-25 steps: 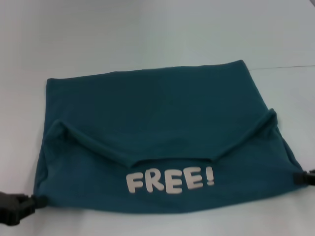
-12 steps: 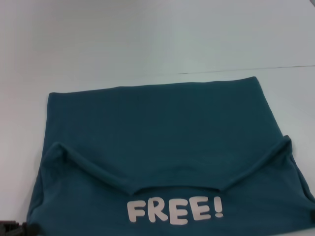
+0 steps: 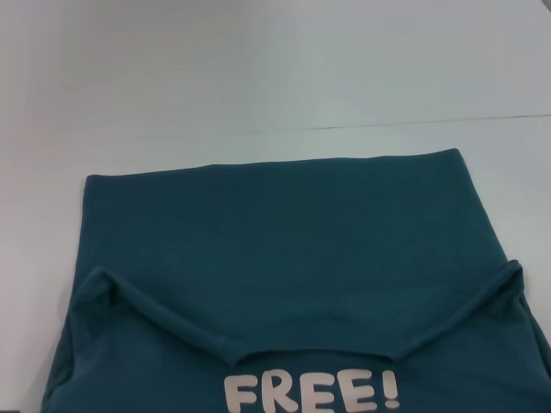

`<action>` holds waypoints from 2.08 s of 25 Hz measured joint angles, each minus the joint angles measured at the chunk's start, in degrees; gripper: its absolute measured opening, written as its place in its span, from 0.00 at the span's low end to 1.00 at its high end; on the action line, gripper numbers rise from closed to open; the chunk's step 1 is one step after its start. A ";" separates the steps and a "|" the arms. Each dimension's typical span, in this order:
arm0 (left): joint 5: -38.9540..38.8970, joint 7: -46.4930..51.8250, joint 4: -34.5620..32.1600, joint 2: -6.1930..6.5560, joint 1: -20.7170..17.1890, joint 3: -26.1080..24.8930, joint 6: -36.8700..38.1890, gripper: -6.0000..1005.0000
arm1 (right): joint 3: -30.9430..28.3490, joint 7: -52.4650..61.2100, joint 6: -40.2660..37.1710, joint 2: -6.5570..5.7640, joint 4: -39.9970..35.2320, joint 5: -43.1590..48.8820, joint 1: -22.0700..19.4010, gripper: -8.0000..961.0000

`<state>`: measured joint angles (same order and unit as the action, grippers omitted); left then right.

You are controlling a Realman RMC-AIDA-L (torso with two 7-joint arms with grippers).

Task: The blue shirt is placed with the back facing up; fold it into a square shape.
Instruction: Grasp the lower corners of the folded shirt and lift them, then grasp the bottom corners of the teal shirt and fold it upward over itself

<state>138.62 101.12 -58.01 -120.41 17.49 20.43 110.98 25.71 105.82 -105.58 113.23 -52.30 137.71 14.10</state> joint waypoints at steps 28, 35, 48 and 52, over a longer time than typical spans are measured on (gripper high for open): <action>-2.01 8.59 10.23 4.14 19.21 -8.16 -23.79 0.10 | -2.61 4.59 19.83 -2.05 6.56 0.69 21.21 0.11; -4.31 9.64 13.39 3.17 24.55 -5.74 -39.06 0.11 | 0.72 2.73 39.47 -0.46 14.24 0.22 26.71 0.11; -10.97 9.12 18.04 0.78 28.84 9.44 -65.60 0.12 | 5.52 -1.10 61.60 2.93 18.91 -4.52 30.60 0.13; -12.24 9.08 18.35 0.36 29.45 12.07 -69.83 0.12 | 7.03 -1.70 65.34 2.98 18.97 -6.52 31.01 0.13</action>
<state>126.38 110.20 -39.66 -120.04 46.95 32.51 41.16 32.74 104.12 -40.24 116.21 -33.33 131.20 45.11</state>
